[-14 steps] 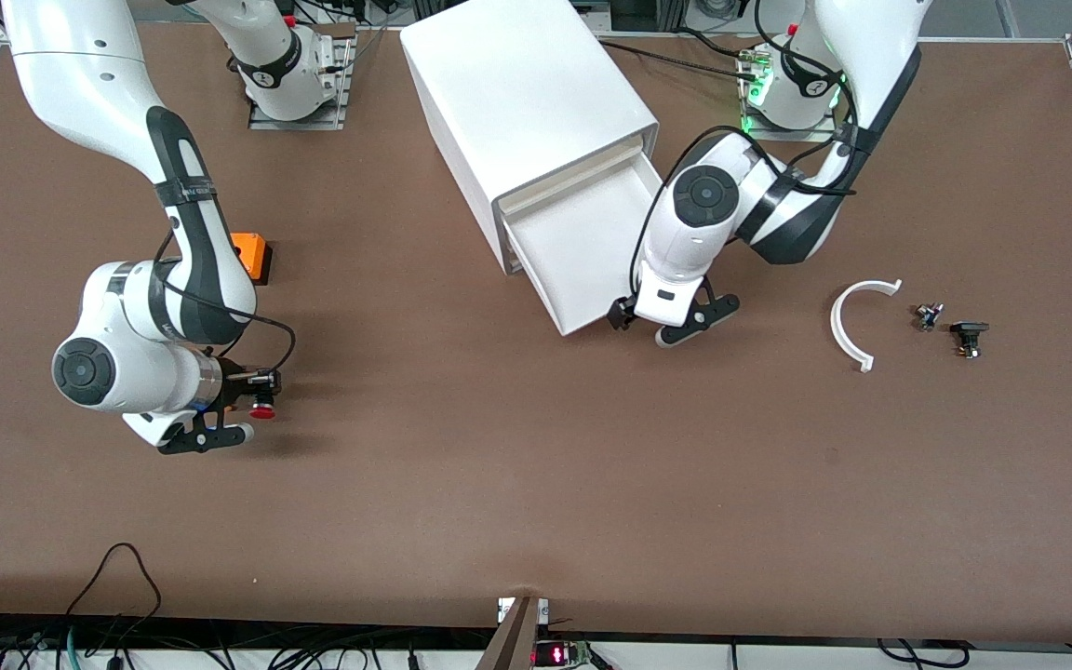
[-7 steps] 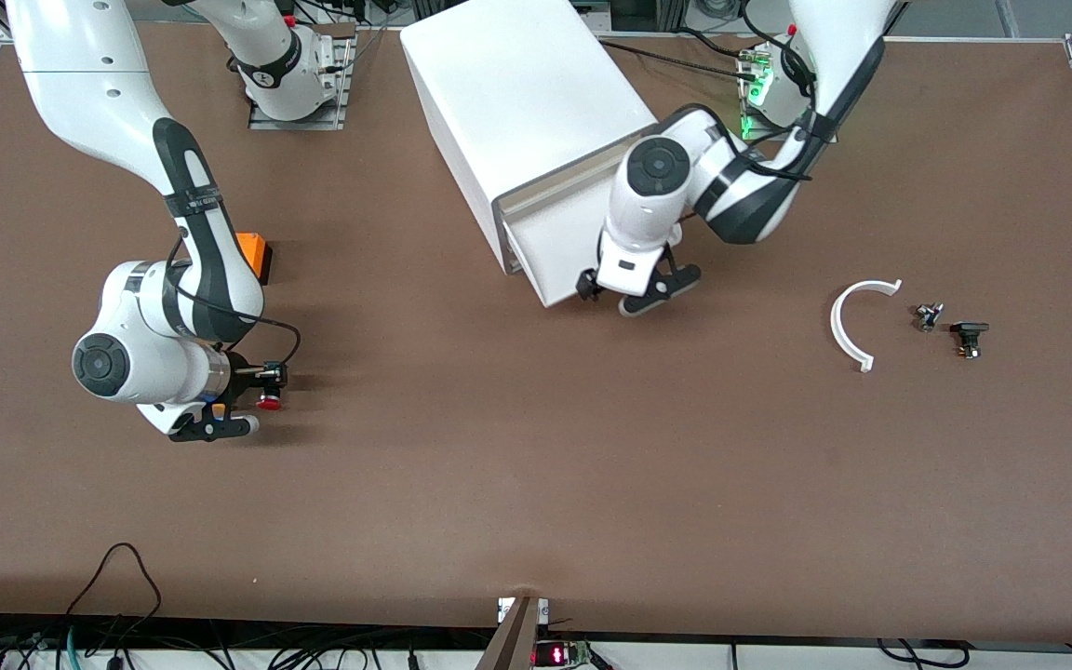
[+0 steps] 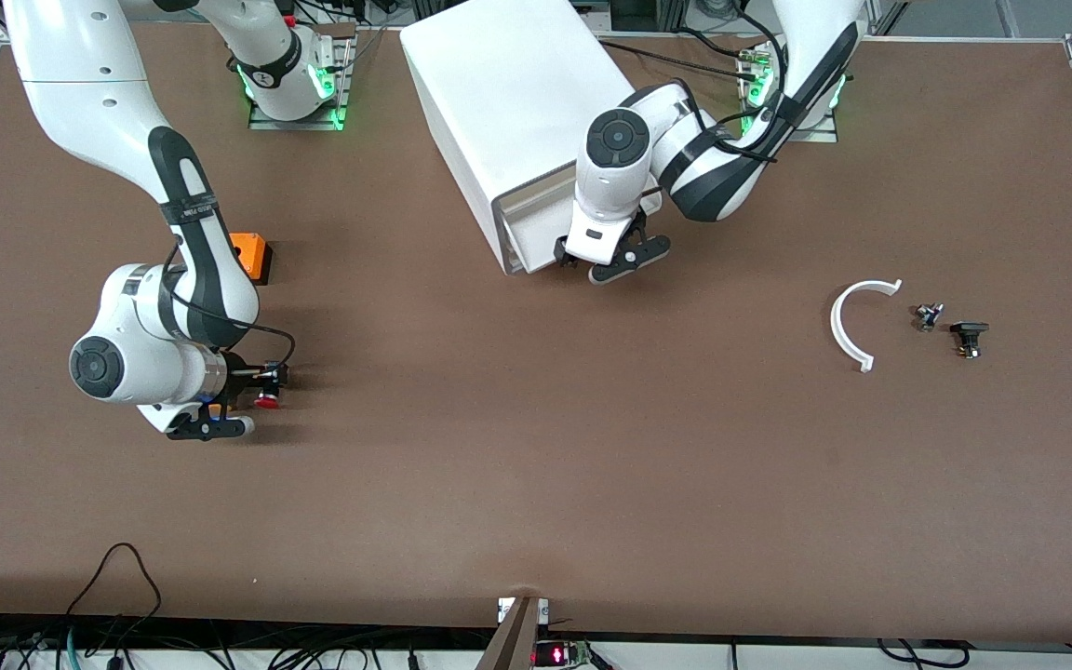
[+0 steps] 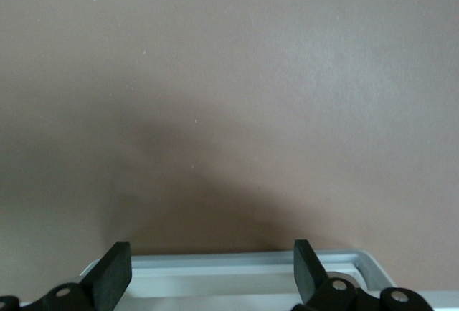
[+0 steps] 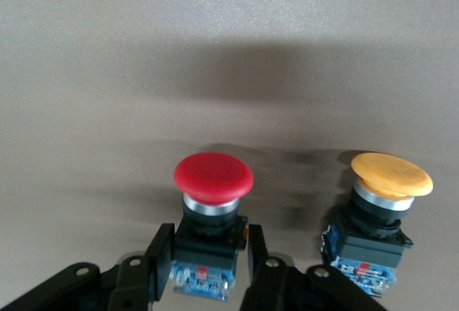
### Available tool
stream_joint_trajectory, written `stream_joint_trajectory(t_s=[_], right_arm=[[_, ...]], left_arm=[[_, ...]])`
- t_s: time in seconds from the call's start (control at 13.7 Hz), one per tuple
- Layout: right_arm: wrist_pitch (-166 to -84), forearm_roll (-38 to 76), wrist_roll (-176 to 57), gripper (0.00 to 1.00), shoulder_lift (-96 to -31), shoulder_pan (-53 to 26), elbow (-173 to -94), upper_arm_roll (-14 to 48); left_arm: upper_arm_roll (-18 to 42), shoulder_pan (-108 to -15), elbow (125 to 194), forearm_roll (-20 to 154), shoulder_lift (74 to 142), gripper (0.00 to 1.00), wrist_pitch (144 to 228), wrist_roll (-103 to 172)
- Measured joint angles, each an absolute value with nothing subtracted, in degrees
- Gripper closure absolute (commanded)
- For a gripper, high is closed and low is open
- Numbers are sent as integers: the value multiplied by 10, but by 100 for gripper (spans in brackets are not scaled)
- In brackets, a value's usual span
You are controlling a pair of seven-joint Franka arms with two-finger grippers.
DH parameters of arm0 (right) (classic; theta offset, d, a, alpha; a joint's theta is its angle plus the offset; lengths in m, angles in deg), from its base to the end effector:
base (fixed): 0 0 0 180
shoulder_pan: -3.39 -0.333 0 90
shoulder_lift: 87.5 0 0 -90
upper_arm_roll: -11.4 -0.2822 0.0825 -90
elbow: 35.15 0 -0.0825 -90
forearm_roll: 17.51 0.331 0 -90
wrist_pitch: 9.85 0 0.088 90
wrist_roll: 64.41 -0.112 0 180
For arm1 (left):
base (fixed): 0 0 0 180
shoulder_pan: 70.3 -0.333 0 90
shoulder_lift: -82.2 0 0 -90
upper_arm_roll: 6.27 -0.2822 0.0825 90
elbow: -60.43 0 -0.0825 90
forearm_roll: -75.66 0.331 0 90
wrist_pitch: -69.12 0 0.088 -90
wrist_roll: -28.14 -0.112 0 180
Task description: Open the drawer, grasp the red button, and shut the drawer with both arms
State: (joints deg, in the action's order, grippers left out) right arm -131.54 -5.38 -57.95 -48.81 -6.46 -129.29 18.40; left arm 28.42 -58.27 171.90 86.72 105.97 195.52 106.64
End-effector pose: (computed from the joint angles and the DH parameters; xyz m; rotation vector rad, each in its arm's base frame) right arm 0.6037 0.0474 0.2129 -3.0315 -0.0812 0.2785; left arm 0.3954 -0.3894 0.2940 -3.0289 -0.7172 0.1640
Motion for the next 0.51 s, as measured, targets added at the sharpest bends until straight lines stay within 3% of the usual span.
stream_joint_trajectory(t_s=[0.51], right_arm=[[-1299,-54,-579,0,-545,-64,-1272,197]], left_arm=[[318,-582,1730,855,1060,1,1955,1078]])
